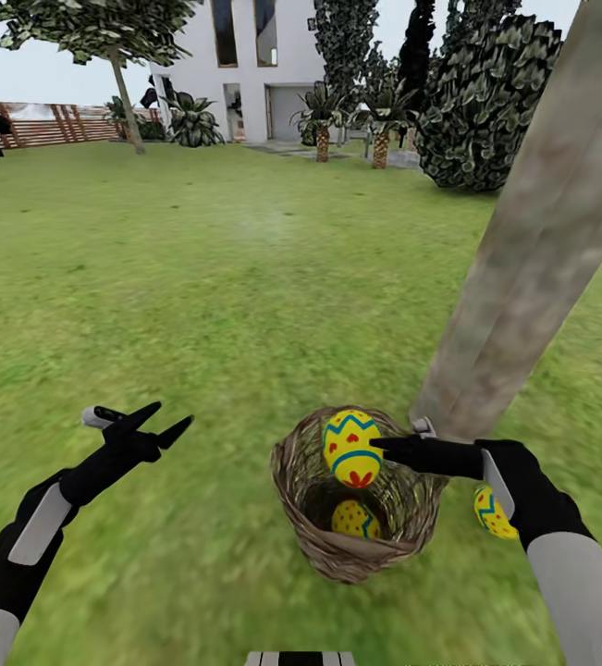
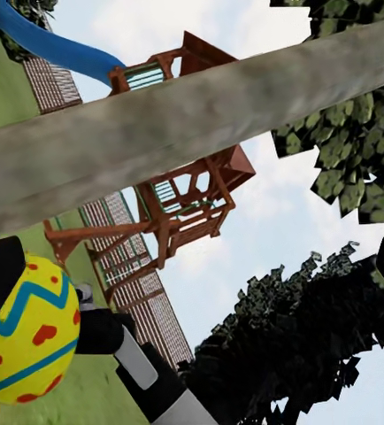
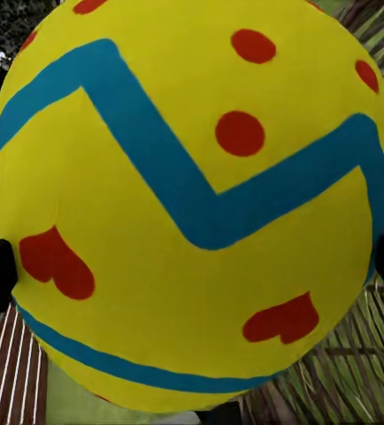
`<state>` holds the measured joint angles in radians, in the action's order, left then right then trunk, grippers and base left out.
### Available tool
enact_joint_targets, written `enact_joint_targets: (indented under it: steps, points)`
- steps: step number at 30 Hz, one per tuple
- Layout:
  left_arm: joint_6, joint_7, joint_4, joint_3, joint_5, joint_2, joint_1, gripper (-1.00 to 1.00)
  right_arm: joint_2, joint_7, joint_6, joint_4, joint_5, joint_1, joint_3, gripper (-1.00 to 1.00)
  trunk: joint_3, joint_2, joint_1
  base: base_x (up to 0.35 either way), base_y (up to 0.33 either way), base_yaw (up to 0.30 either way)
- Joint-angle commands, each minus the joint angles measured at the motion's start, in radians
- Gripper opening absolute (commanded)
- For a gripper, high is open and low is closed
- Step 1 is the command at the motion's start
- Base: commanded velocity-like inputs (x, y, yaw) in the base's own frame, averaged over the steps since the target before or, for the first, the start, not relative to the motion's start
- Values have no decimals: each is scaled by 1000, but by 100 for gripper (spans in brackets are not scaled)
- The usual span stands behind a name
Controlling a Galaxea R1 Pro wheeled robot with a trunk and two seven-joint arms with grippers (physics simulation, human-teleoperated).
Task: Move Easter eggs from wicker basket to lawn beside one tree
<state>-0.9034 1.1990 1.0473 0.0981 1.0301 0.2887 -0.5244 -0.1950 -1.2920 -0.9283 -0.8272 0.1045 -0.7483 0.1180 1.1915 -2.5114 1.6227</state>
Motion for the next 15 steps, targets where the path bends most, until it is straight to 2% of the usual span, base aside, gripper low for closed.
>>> enact_joint_targets:
  steps: [1,3,5,9,15]
  points:
    - [5,3,0,0,5,0,-1,100,-1,-6,-5,0,3,0,0,-100,0,0,0,0,0,-174]
    - [16,6,0,1,6,-19,0,100,-1,-19,-5,1,15,2,0,-100,-2,0,0,0,0,-202]
    - [18,7,1,0,5,-27,-1,100,-1,-22,-5,1,28,3,0,-100,-5,0,0,-113,0,-211]
    - [18,7,2,0,5,-28,-1,100,-1,-23,-5,2,30,3,0,-100,-9,0,0,-308,-31,-214]
    - [18,5,0,0,5,-28,-1,100,-1,-23,-4,3,30,3,0,-100,-16,0,0,-301,-152,-219]
